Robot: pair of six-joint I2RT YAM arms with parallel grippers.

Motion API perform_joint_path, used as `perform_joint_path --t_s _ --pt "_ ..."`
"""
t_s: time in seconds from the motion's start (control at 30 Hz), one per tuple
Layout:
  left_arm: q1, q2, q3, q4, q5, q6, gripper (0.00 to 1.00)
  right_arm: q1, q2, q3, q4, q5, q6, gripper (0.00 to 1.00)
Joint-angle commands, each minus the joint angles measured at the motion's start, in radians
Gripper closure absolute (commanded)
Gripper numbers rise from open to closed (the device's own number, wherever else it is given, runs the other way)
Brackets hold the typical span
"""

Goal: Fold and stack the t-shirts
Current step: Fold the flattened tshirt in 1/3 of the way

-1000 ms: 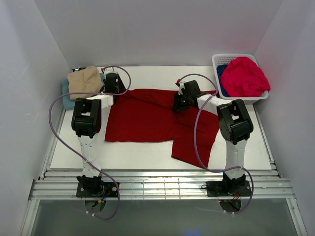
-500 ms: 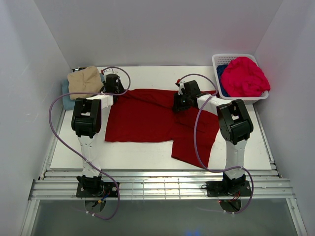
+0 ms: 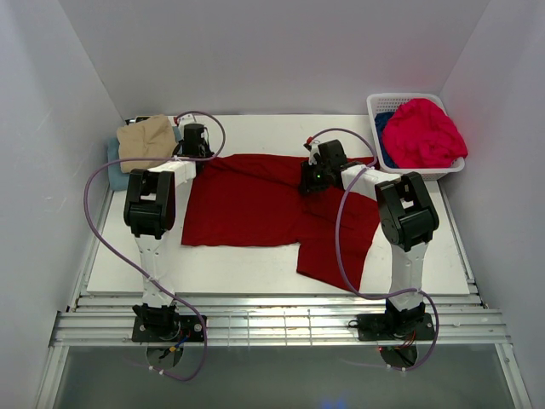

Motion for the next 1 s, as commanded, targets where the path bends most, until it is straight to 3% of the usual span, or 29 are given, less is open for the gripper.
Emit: perform_joint_path --t_s 0.0,0.03,0.07,0.23,0.5,0.7,0.97 --pt "0.007 -0.006 0.049 -0.039 -0.036 0.005 0.92 0.017 0.006 -0.043 -0.055 -0.002 -0.004 0.65" --pt "0.007 -0.01 0.049 -0.045 -0.039 0.005 0.85 0.017 0.006 -0.045 -0.055 -0.004 -0.004 0.65" --pt "0.009 -0.012 0.05 -0.051 -0.043 0.005 0.67 0.017 0.006 -0.043 -0.054 -0.004 -0.001 0.65" --pt "0.007 -0.006 0.058 -0.091 -0.056 -0.008 0.42 0.017 0.006 -0.049 -0.052 -0.008 -0.001 0.65" --pt "0.007 0.012 0.052 -0.089 -0.036 -0.017 0.45 0.017 -0.008 -0.064 -0.048 -0.004 -0.002 0.65" --pt "0.007 0.02 0.059 -0.091 -0.022 -0.017 0.63 0.017 -0.008 -0.068 -0.046 -0.005 0.001 0.65" --pt "0.007 0.048 0.092 -0.128 -0.017 -0.018 0.6 0.018 -0.014 -0.069 -0.046 -0.008 0.002 0.65"
